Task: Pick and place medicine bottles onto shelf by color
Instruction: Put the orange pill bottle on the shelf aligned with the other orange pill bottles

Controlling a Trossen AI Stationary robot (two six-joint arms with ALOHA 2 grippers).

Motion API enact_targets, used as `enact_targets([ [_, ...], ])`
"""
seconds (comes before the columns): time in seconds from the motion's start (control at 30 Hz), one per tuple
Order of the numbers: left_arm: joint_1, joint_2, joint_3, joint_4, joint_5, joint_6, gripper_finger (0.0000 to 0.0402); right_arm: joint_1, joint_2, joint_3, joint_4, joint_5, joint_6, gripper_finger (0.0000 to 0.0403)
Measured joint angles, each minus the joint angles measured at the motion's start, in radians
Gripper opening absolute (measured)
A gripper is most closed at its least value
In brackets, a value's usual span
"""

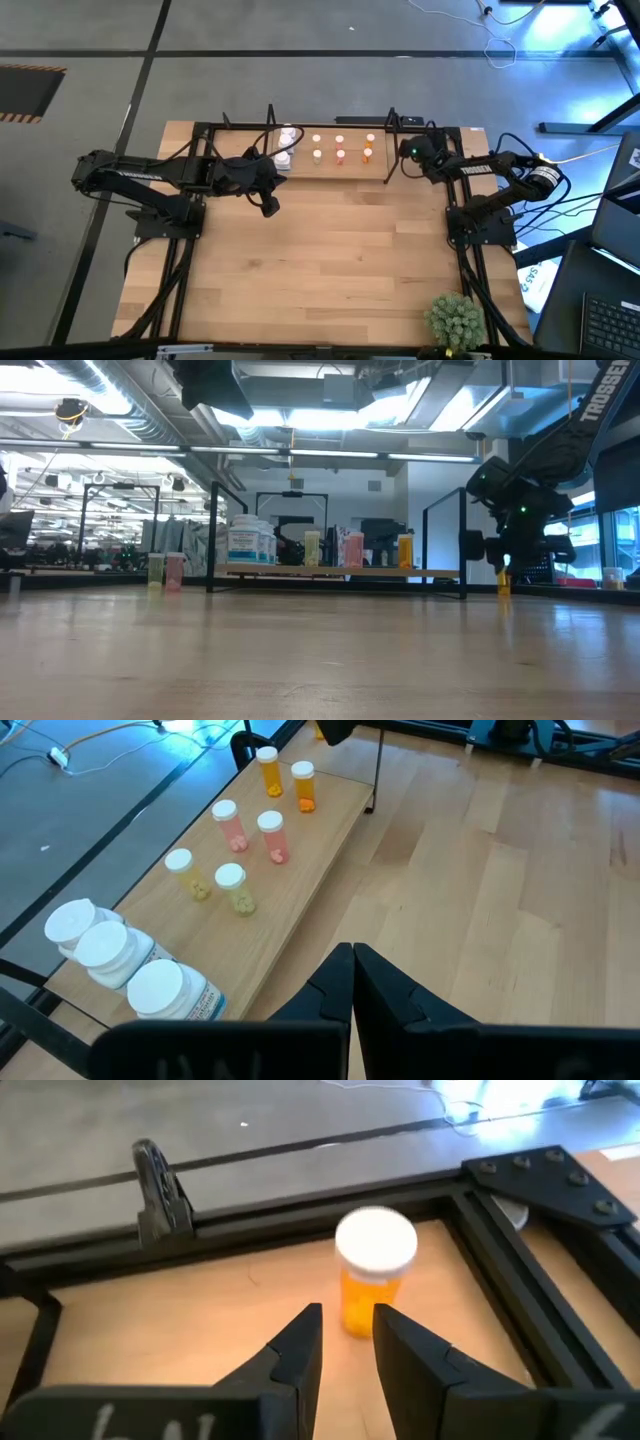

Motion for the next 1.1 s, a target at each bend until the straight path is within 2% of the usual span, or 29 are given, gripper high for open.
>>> enact_targets([
  [0.4, 0.0, 0.0, 0.0, 0.0, 0.0, 0.0, 0.0, 0.039, -0.034, 0.0, -0.152, -0.029, 0.042, 0.0094],
  [0.57, 0.0, 0.0, 0.0, 0.0, 0.0, 0.0, 0.0, 0.069, -0.145, 0.0, -0.279, -0.057, 0.042, 0.0074],
  [0.8, 0.0, 0.0, 0.0, 0.0, 0.0, 0.0, 0.0, 0.083, -0.336, 0.001, -0.365, -0.151, -0.061, 0.0008],
  [0.87, 0.0, 0.0, 0.0, 0.0, 0.0, 0.0, 0.0, 0.083, -0.379, 0.014, -0.391, -0.165, -0.082, 0.0008],
  [1.0, 0.0, 0.0, 0.0, 0.0, 0.0, 0.0, 0.0, 0.062, -0.441, 0.055, -0.424, -0.126, -0.092, 0.0008],
  [1.1, 0.0, 0.0, 0.0, 0.0, 0.0, 0.0, 0.0, 0.037, -0.454, 0.102, -0.471, -0.152, -0.112, 0.0004],
])
